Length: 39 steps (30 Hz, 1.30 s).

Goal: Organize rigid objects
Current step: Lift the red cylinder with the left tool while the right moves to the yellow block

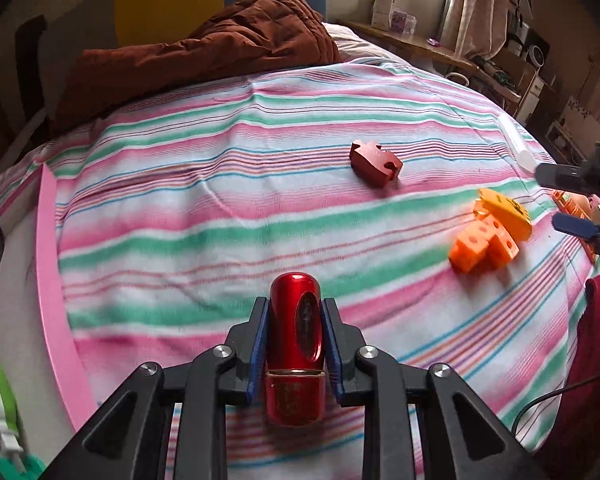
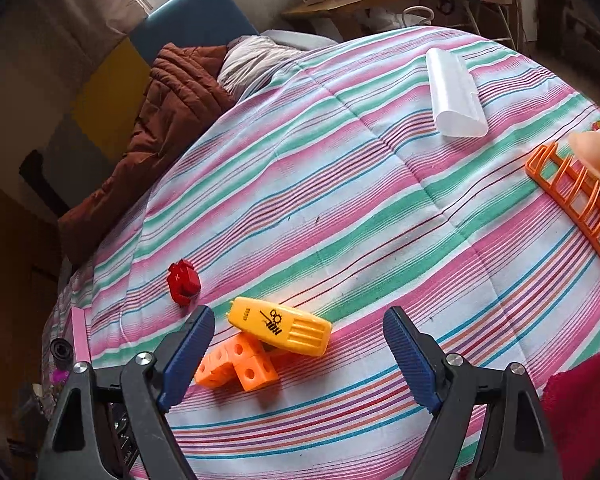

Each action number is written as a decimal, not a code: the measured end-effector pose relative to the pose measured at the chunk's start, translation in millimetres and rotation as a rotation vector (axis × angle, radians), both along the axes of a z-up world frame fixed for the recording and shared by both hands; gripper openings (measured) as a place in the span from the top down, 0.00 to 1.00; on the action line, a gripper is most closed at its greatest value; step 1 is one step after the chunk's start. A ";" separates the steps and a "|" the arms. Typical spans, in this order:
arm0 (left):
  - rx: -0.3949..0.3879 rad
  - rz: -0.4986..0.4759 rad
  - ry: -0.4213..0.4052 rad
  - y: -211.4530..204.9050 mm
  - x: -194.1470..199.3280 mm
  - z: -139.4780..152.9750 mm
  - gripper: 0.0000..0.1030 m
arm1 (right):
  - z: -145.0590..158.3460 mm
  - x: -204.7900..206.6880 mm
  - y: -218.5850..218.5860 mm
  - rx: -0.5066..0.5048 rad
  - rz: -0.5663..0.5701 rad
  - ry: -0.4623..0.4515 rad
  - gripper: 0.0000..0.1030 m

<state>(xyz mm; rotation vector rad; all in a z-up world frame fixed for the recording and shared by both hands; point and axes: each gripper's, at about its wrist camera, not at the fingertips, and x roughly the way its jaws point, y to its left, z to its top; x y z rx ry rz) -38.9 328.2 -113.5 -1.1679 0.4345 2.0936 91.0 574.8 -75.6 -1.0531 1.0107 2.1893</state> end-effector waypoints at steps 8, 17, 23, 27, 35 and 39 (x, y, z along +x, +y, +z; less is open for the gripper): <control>0.010 -0.024 0.056 0.0 7.8 -5.2 0.76 | -13.7 -14.8 -12.2 -0.003 0.039 -0.049 0.11; 0.032 -0.019 0.052 -4.2 9.3 -5.7 0.76 | -26.6 -50.4 -16.4 0.035 0.033 -0.153 0.20; 0.047 -0.017 0.045 -5.9 8.3 -6.1 0.76 | -11.1 -50.3 -18.0 0.118 0.052 -0.156 0.27; 0.046 -0.020 0.065 -5.5 10.3 -6.8 0.76 | 5.4 -39.9 -25.7 0.179 0.112 -0.120 0.27; 0.037 -0.014 0.068 -5.0 9.6 -4.9 0.76 | -9.0 -12.9 -8.9 0.224 0.032 -0.173 0.27; 0.029 0.005 0.037 -7.3 9.8 -0.8 0.76 | -19.3 -8.7 7.4 0.198 -0.020 -0.212 0.27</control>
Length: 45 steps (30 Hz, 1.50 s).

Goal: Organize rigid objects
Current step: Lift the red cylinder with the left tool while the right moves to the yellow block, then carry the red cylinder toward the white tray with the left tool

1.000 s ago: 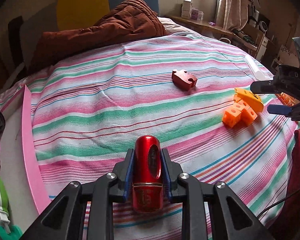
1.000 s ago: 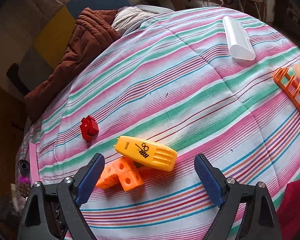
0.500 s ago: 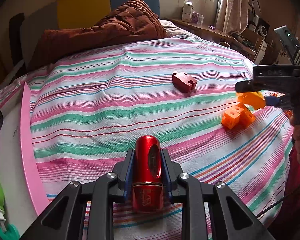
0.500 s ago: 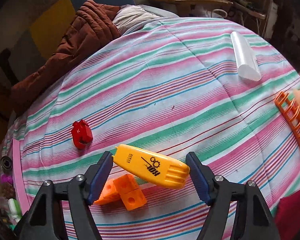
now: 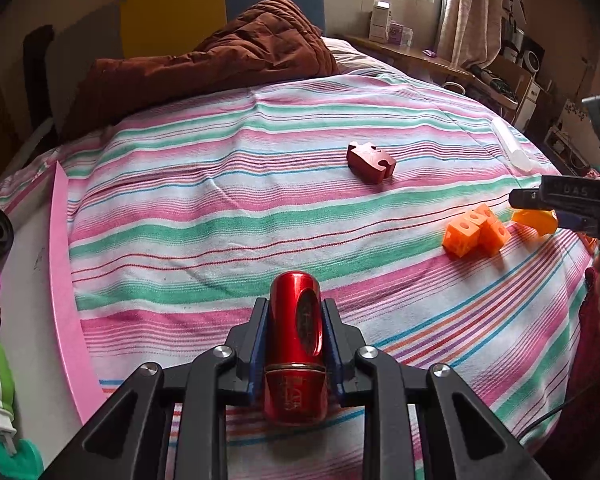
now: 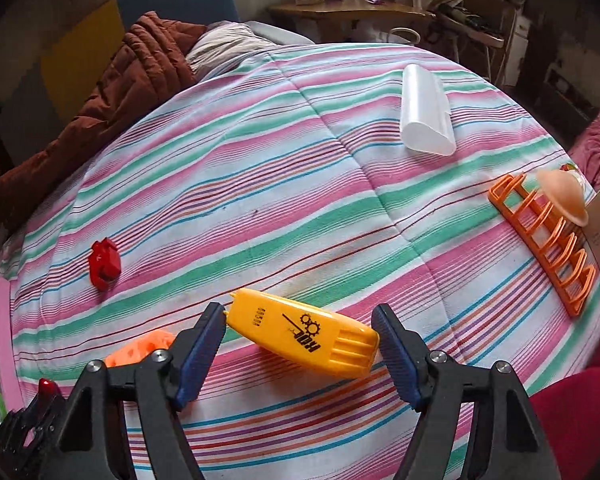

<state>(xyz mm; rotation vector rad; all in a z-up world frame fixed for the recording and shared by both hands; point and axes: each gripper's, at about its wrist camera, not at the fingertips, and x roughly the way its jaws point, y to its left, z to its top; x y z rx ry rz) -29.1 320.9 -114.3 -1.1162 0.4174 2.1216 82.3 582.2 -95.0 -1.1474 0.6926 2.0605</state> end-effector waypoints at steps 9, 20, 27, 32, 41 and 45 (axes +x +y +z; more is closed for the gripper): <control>0.013 0.012 0.011 -20.2 18.0 19.3 0.76 | -3.6 -11.4 -3.7 0.016 0.042 -0.019 0.27; 0.088 0.054 0.069 -56.4 30.2 72.2 0.76 | -6.3 -13.3 -1.2 0.026 0.046 -0.025 0.27; 0.095 0.095 0.071 -75.0 28.0 78.9 0.76 | -5.9 -12.1 -2.2 0.026 0.047 -0.024 0.27; 0.103 0.124 0.068 -87.9 24.8 80.4 0.76 | -5.7 -11.9 -3.6 0.029 0.051 -0.025 0.27; 0.112 0.151 0.056 -99.9 21.6 81.4 0.76 | -5.7 -11.6 -5.9 0.033 0.056 -0.026 0.27; 0.115 0.155 0.053 -103.3 22.6 81.7 0.76 | -6.1 -11.8 -4.6 0.031 0.054 -0.026 0.27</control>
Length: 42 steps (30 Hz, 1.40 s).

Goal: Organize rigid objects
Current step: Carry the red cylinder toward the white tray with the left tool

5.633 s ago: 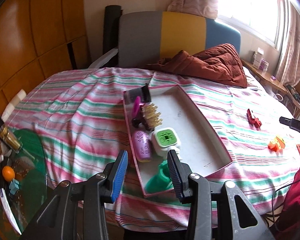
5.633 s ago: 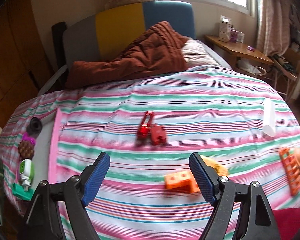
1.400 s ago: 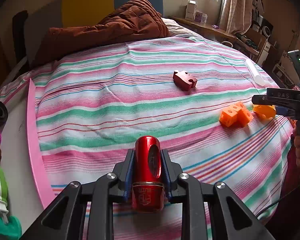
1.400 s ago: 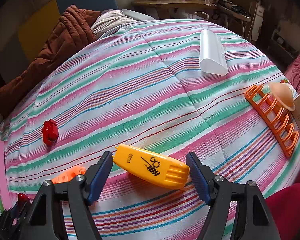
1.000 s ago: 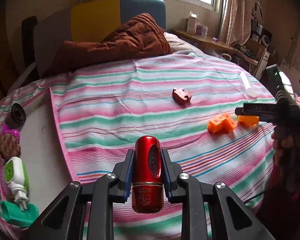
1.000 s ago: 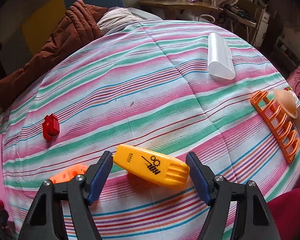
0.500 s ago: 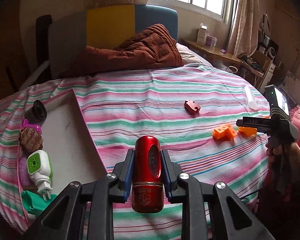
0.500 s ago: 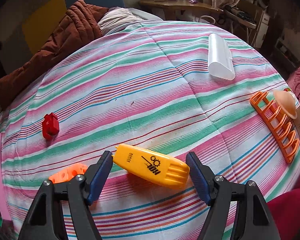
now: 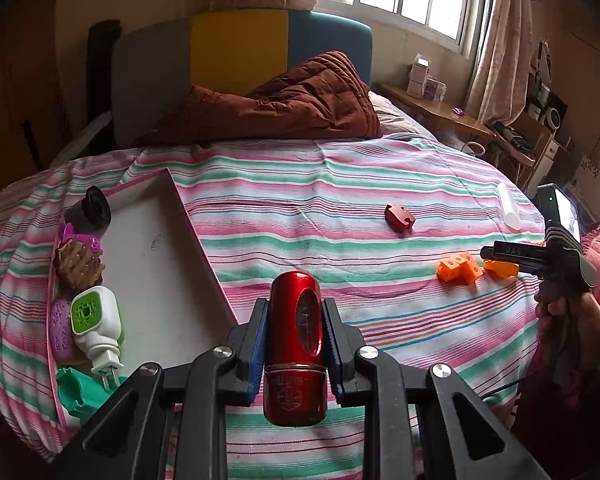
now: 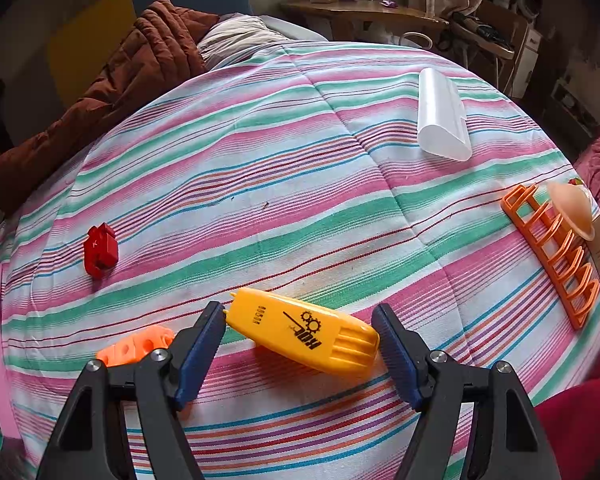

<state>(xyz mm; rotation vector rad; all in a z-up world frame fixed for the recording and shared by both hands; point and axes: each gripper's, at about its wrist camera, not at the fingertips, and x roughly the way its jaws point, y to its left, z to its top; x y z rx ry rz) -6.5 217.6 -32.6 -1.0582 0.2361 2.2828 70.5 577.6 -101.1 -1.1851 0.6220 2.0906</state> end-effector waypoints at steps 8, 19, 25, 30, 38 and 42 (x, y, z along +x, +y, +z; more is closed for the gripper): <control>0.002 0.013 -0.001 -7.8 -0.5 1.3 0.76 | -0.5 -0.6 -1.8 0.010 0.005 -0.004 0.27; 0.004 0.038 -0.017 -21.6 -5.2 -0.7 0.76 | 0.5 2.7 -2.5 0.027 0.020 -0.010 0.27; 0.015 0.046 -0.032 -28.9 -6.9 0.8 0.76 | 0.9 3.3 -1.7 0.024 0.021 -0.010 0.27; 0.066 0.059 -0.088 -43.7 -23.0 10.2 0.76 | 1.1 3.7 -1.1 0.027 0.024 -0.013 0.27; 0.173 0.179 -0.168 -96.5 -88.6 29.9 0.76 | 2.1 2.1 0.5 0.025 0.031 -0.018 0.27; 0.164 0.240 -0.200 -113.6 -127.6 25.8 0.76 | 2.1 0.8 -0.7 0.026 0.035 -0.019 0.27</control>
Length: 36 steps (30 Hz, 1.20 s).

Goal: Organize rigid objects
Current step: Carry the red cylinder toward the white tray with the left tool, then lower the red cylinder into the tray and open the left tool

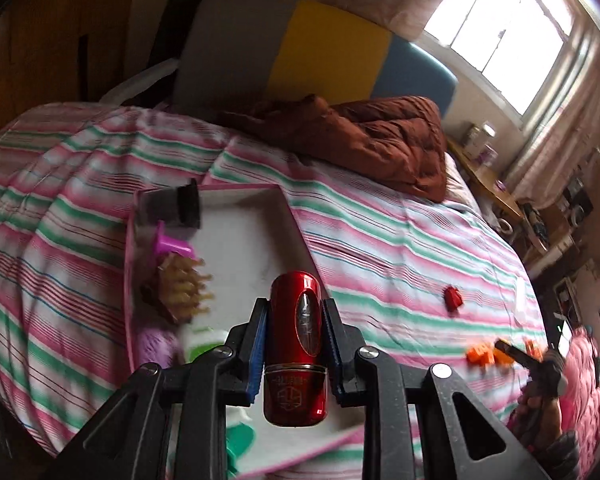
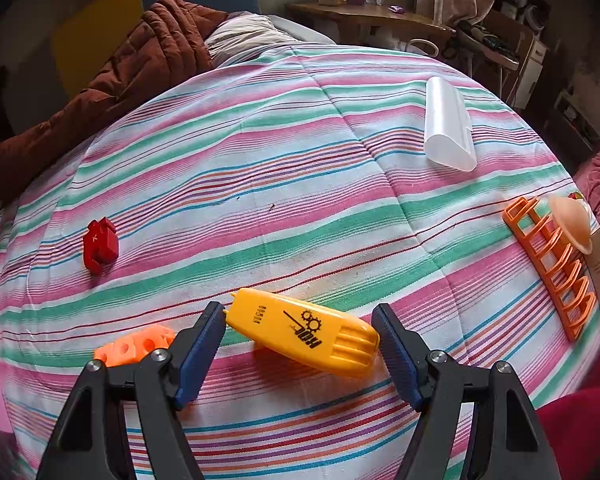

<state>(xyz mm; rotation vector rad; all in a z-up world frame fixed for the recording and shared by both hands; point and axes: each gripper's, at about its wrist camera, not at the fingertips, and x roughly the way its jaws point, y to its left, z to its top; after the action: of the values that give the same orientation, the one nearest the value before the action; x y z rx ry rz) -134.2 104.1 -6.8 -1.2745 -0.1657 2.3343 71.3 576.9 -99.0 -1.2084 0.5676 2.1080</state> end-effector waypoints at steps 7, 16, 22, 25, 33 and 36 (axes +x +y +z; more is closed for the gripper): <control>0.001 0.034 -0.111 7.2 -55.1 -29.4 0.76 | 0.1 -2.7 -4.4 0.001 0.018 -0.002 0.27; -0.108 0.036 -0.170 38.1 -94.2 -72.3 0.76 | 0.0 -3.2 -4.8 -0.002 0.018 -0.002 0.27; -0.175 0.050 -0.133 42.0 -104.0 -75.4 0.71 | -0.1 -3.7 -5.5 -0.003 0.019 -0.002 0.27; -0.169 0.054 -0.108 37.2 -99.1 -65.4 0.71 | -0.2 -3.5 -5.6 -0.003 0.019 -0.002 0.27; -0.230 0.005 0.049 32.6 -40.7 -30.6 0.70 | -2.0 -5.5 -6.8 0.004 0.023 -0.004 0.27; -0.262 -0.027 0.113 34.3 -5.4 -21.9 0.70 | -2.5 -6.2 -7.6 0.008 0.023 -0.005 0.27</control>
<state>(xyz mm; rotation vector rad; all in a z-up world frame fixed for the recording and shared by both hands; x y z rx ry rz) -139.6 138.3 -28.7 -1.2481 0.1994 2.4572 65.1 569.3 -101.5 -1.2209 0.5451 2.1237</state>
